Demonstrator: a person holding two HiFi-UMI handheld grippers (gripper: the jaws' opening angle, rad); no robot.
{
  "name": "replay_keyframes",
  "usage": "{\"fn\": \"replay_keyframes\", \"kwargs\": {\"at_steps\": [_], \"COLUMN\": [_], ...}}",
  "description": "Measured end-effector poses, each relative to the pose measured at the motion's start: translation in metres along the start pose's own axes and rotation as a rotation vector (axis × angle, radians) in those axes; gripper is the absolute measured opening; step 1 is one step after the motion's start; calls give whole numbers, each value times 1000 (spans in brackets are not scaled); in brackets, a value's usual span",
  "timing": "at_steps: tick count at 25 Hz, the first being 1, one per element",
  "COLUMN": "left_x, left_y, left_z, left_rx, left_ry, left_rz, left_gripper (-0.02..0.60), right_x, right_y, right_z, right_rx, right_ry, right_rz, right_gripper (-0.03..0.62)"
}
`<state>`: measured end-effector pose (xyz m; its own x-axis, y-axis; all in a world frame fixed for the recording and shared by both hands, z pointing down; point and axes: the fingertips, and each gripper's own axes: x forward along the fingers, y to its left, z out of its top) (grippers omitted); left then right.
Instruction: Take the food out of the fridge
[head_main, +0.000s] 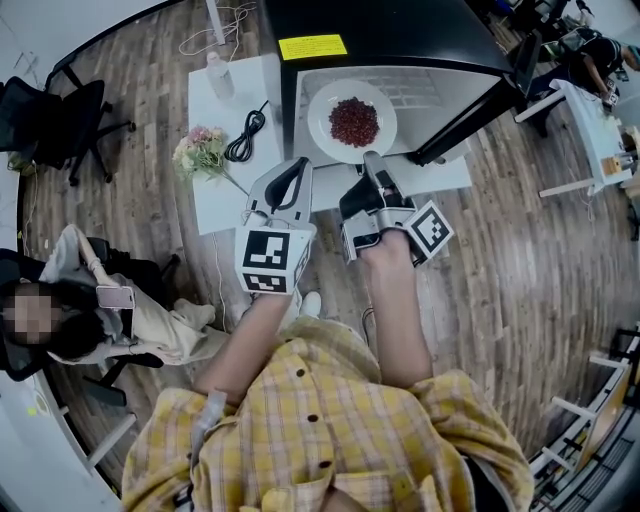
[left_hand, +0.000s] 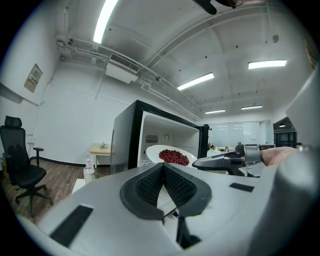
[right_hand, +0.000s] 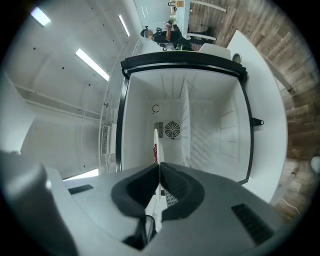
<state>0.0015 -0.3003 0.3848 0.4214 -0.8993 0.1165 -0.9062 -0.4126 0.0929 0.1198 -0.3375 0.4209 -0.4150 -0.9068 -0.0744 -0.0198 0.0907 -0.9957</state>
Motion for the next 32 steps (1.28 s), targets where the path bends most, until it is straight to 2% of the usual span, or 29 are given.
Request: {"fn": "replay_keyframes", "kwargs": {"at_steps": [32], "left_x": [-32], "left_y": [-52], "left_z": [-6], "left_rx": [19], "left_ry": [-9], "left_rz": [-34], "left_gripper": [9], "right_x": [-64], "right_y": [12], "right_z": [-17], "right_rx": [-5], "right_ry": [22], "right_rz": [-12], "right_gripper": [14]}}
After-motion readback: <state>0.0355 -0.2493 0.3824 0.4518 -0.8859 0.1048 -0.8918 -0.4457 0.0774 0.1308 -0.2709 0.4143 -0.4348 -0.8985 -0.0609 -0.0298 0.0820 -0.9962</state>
